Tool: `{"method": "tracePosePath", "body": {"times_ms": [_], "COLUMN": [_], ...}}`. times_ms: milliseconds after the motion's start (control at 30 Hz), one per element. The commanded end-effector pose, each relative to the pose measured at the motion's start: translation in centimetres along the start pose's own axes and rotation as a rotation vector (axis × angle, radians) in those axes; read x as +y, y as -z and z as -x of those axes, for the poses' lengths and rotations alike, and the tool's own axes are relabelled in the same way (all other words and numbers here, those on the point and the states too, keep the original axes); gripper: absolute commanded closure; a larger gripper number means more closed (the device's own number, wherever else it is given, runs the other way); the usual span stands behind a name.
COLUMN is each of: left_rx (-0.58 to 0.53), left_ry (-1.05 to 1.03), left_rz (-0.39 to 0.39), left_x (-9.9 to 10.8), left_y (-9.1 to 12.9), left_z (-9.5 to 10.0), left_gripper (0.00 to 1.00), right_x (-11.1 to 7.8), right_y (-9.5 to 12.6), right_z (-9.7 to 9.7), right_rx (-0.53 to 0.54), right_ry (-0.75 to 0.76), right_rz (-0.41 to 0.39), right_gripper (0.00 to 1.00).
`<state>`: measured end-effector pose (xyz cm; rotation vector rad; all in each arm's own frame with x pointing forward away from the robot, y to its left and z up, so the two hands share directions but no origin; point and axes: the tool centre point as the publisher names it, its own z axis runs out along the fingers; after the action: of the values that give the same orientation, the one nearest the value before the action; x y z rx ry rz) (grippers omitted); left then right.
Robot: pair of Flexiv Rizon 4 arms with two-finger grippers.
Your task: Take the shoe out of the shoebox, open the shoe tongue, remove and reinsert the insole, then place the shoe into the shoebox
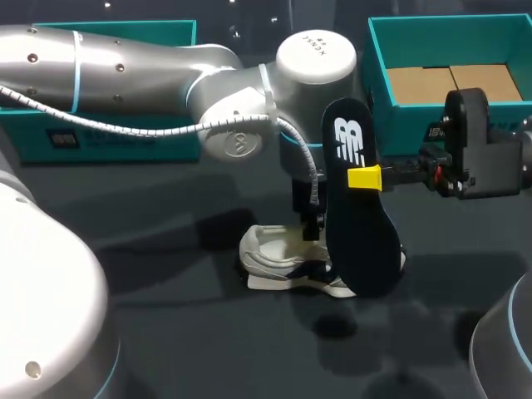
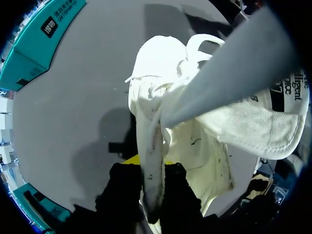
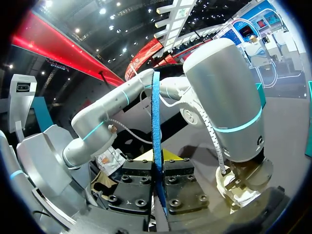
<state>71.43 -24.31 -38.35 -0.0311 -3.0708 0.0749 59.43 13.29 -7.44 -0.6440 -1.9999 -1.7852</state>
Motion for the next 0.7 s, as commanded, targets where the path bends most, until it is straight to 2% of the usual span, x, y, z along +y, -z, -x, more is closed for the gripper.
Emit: {"method": "tracePosePath", "body": {"times_ms": [33,267,400,700], "left_rx": [0.011,0.094,0.190,0.190], "left_ry": [-0.008,-0.145,-0.397,-0.397], "left_rz": [-0.021,-0.034,-0.023,-0.023], "left_x": [0.6,0.9,0.8,0.8], "left_y": [0.0,1.1,2.3,2.3], "left_z": [-0.3,-0.6,-0.7,-0.7], "left_gripper": [1.00,1.00,1.00,1.00], "right_x": [-0.1,-0.1,-0.1,-0.1], "right_y": [-0.1,-0.1,-0.1,-0.1], "right_z": [0.0,0.0,0.0,0.0], "right_rx": [-0.002,-0.002,-0.002,-0.002], "right_ry": [0.000,0.000,0.000,0.000], "right_rz": [0.001,0.001,0.001,0.001], "right_gripper": [1.00,1.00,1.00,1.00]}}
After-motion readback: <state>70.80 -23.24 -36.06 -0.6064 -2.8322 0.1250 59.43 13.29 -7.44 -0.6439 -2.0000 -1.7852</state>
